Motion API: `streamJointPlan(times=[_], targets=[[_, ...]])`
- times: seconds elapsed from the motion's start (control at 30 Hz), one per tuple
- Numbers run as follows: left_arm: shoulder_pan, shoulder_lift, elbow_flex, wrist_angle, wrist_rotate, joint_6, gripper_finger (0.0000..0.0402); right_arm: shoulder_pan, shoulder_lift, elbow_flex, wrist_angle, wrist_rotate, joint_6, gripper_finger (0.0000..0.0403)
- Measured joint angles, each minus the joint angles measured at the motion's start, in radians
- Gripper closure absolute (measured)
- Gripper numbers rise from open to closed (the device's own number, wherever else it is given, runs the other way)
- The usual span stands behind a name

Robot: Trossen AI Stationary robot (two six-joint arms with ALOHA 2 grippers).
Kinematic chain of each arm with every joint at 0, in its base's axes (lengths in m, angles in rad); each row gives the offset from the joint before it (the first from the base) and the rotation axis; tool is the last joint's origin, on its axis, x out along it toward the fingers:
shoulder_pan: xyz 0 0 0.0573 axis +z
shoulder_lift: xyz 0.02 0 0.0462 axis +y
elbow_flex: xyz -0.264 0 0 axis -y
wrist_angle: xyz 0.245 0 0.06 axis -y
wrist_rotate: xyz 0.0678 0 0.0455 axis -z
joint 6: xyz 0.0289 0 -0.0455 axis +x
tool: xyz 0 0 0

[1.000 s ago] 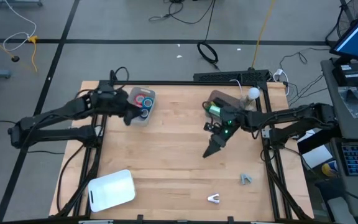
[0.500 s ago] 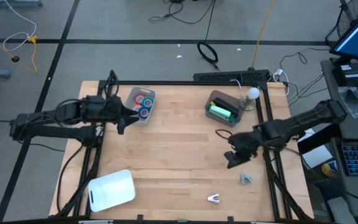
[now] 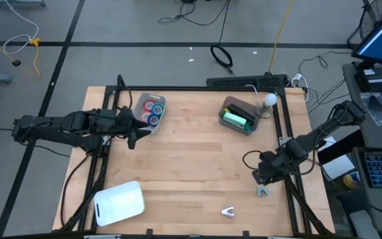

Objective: Pick and place Stapler, Stapler remover, tape
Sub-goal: Put the blue staple remover into the white bin

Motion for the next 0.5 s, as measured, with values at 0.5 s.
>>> streamJointPlan(times=[0.5], targets=[[-0.024, 0.0, 0.0, 0.032, -0.001, 0.005, 0.0203, 0.013, 0.0, -0.008, -0.007, 0.054, -0.163, 0.0216]])
